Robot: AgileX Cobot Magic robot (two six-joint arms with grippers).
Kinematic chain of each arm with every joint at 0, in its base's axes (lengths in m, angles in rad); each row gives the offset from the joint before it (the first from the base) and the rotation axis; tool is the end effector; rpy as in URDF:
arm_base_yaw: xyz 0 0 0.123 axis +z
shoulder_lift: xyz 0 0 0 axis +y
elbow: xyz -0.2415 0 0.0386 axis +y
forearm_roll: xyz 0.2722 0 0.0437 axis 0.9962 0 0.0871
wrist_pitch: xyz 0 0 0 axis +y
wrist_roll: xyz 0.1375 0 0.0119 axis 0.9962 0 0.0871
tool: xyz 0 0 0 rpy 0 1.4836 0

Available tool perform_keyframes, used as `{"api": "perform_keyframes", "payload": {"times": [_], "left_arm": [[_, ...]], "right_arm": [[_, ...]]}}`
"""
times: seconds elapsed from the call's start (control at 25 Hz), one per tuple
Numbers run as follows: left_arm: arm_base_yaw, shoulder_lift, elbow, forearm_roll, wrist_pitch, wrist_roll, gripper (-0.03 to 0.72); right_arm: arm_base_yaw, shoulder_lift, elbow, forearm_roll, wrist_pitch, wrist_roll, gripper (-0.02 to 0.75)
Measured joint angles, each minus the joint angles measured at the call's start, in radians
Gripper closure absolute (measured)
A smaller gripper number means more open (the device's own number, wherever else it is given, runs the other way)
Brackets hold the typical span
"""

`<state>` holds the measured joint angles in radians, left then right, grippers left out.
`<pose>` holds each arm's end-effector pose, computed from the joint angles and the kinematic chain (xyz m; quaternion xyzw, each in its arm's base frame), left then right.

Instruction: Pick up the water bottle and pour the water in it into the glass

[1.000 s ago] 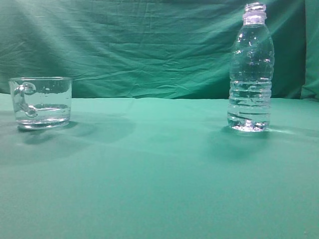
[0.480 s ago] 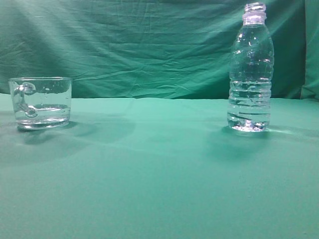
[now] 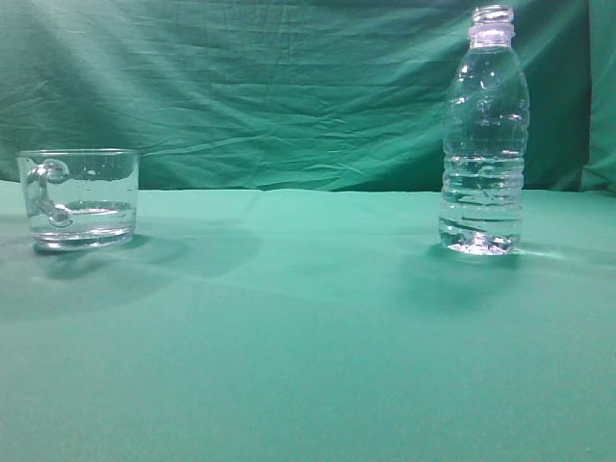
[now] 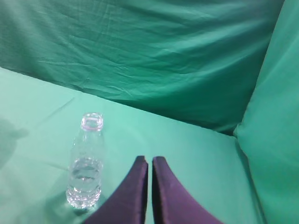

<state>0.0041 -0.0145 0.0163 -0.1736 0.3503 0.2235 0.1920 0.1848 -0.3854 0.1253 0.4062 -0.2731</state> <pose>0.1634 -0.0075 0.1658 0.0403 0.7917 -0.0039 0.6096 0.1603 0.0381 0.2864 -0.1461 0.7323 0.0298 0.6645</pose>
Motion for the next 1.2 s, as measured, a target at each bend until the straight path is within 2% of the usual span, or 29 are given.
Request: {"api": "perform_keyframes", "payload": {"times": [0.16,0.4,0.64,0.8,1.2], "left_arm": [[0.000,0.000,0.000,0.000,0.000,0.000,0.688],[0.000,0.000,0.000,0.000,0.000,0.000,0.688],[0.000,0.000,0.000,0.000,0.000,0.000,0.688],[0.000,0.000,0.000,0.000,0.000,0.000,0.688],[0.000,0.000,0.000,0.000,0.000,0.000,0.688]], "right_arm": [[-0.045,-0.117,0.143,0.004,-0.024,0.039,0.738],[-0.176,-0.194,0.306,0.004,-0.022,0.137,0.738],[-0.189,-0.194,0.401,-0.035,-0.015,0.230,0.738],[-0.189,-0.194,0.407,-0.064,-0.014,0.274,0.738],[-0.189,-0.194,0.407,-0.072,-0.015,0.228,0.738]]}}
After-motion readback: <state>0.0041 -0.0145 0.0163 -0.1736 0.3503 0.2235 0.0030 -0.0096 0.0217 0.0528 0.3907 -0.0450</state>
